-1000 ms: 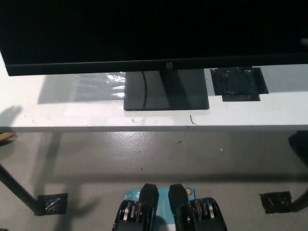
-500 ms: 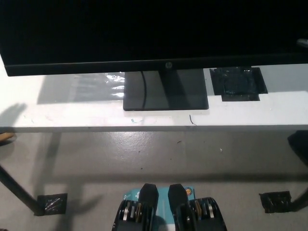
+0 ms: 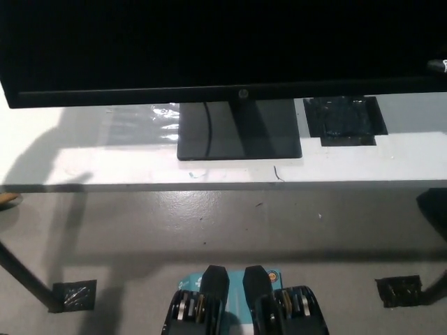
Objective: The monitor is placed at the center of the table and the robot uses both its hand to grab the left and right sides of the monitor to tilt the angle of the monitor downwards
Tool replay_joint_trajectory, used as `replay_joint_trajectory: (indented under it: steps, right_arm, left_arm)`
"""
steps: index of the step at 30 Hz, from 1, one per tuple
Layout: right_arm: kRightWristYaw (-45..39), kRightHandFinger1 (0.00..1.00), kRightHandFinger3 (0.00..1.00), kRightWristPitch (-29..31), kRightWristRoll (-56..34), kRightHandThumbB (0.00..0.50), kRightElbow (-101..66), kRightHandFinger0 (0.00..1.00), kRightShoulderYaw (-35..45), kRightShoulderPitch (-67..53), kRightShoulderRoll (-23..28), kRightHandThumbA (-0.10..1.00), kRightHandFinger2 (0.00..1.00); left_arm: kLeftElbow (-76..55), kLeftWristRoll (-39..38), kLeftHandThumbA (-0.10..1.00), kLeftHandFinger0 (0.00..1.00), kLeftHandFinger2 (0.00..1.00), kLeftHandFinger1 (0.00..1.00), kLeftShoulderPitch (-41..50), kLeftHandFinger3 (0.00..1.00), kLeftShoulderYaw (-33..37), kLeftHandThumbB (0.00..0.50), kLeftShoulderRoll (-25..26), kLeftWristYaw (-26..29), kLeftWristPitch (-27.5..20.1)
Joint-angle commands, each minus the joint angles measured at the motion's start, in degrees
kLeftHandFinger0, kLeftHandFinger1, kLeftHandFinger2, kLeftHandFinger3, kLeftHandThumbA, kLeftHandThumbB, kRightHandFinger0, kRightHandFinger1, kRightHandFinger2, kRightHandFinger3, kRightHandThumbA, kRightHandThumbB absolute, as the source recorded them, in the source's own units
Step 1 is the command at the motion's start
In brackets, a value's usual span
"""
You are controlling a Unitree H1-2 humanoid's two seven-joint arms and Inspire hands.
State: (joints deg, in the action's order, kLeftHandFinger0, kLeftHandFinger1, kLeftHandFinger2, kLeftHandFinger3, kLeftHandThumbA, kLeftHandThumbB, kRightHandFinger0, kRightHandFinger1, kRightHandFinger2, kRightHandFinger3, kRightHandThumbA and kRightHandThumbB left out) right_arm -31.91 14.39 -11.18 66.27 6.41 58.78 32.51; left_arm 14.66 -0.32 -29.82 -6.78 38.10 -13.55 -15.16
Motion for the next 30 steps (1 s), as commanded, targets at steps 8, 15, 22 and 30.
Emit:
replay_joint_trajectory:
  steps: [8, 15, 22, 30]
  right_arm:
    - [1.6, 1.0, 1.0, 3.3, 5.6, 0.416, 1.4, 1.0, -4.4, 3.8, 2.6, 0.97, 1.0]
    - [4.2, 1.0, 1.0, 6.0, 9.5, 0.5, 3.4, 1.0, -8.5, 5.3, 2.1, 0.91, 1.0]
    - [14.8, 1.0, 1.0, 7.5, 18.9, 0.5, 3.7, 1.0, -16.7, 6.5, 1.3, 0.87, 1.0]
    - [29.4, 1.0, 1.0, 11.6, 26.5, 0.489, 5.6, 1.0, -23.4, 6.7, 0.0, 0.72, 1.0]
  left_arm:
    - [1.1, 4.2, 1.0, 1.0, 1.0, 1.0, -3.1, 1.0, 2.8, 0.473, 2.6, -1.9, 0.6]
    - [2.8, 5.1, 1.0, 1.0, 1.0, 1.0, -4.0, 1.0, 3.6, 0.47, 2.9, -2.0, -0.3]
    - [4.5, 5.5, 1.0, 1.0, 1.0, 1.0, -5.7, 1.0, 4.3, 0.475, 2.9, -2.5, 0.9]
    - [10.8, 7.8, 1.0, 1.0, 1.0, 1.0, -9.9, 1.0, 6.8, 0.488, 2.5, -3.0, 0.7]
